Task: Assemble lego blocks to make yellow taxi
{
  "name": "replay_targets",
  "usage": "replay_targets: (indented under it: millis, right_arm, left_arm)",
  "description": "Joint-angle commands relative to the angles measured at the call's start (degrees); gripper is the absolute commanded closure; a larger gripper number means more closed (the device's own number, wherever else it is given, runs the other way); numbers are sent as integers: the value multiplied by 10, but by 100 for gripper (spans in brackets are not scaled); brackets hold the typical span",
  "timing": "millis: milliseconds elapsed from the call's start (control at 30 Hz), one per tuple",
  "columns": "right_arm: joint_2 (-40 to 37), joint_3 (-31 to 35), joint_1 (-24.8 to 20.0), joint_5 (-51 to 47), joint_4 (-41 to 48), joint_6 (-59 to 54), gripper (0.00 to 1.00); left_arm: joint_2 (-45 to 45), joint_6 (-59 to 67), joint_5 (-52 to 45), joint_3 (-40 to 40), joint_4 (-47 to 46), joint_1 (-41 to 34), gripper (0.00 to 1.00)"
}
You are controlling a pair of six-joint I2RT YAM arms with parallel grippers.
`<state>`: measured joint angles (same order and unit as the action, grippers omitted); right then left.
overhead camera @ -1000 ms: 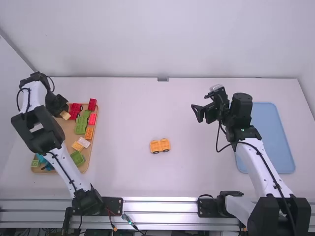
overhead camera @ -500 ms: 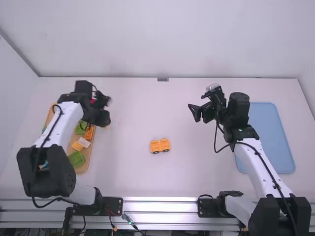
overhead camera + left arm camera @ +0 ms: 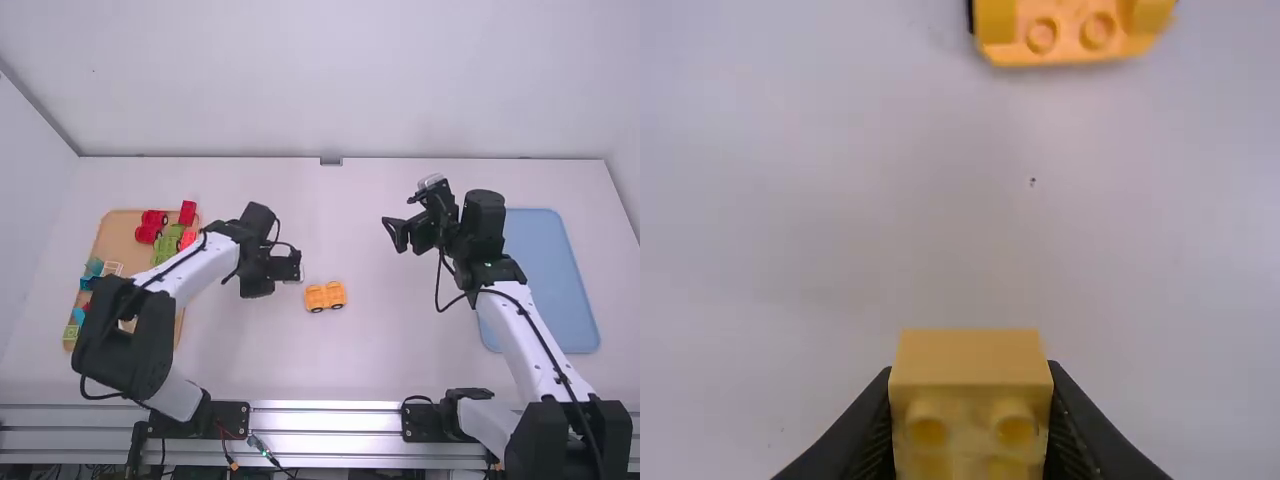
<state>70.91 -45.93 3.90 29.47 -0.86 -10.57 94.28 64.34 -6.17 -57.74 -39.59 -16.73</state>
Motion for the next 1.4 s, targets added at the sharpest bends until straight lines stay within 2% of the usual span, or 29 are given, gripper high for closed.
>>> replay_targets:
  millis: [0,233,433,567,767,867,900,933,967,1033,1367]
  right_arm:
    - [-1,-20,-1,1,0,0,1]
    - [-1,-20,-1,1,-3,0,1]
    - [-1,-20,-1,1,-3,0,1]
    - [-1,-20,-1,1,-3,0,1]
    - [-1,-20,-1,1,-3,0,1]
    - [-1,-20,-1,1,-2,0,1]
    - [-1,-20,-1,1,-2,0,1]
    - [-1,-20,-1,1,-2,0,1]
    - [-1,-20,-1,1,-2,0,1]
    - [-1,-20,-1,1,-2,0,1]
    - [-1,-20,-1,1,-3,0,1]
  left_arm:
    - [28,36,-14,5,3,-1,98]
    - [80,49,-45,5,40,-1,98]
    - [87,60,-71,13,46,-1,97]
    - [86,82,-109,24,55,-1,75]
    - [87,94,-122,47,89,-1,73]
    - [87,96,-122,46,87,-1,50]
    - [87,96,-122,45,87,-1,36]
    - [87,96,-122,45,90,-1,27]
    - [87,96,-122,45,93,-1,23]
    - [87,84,-122,45,106,-1,1]
    - [86,-38,-59,45,161,-1,1]
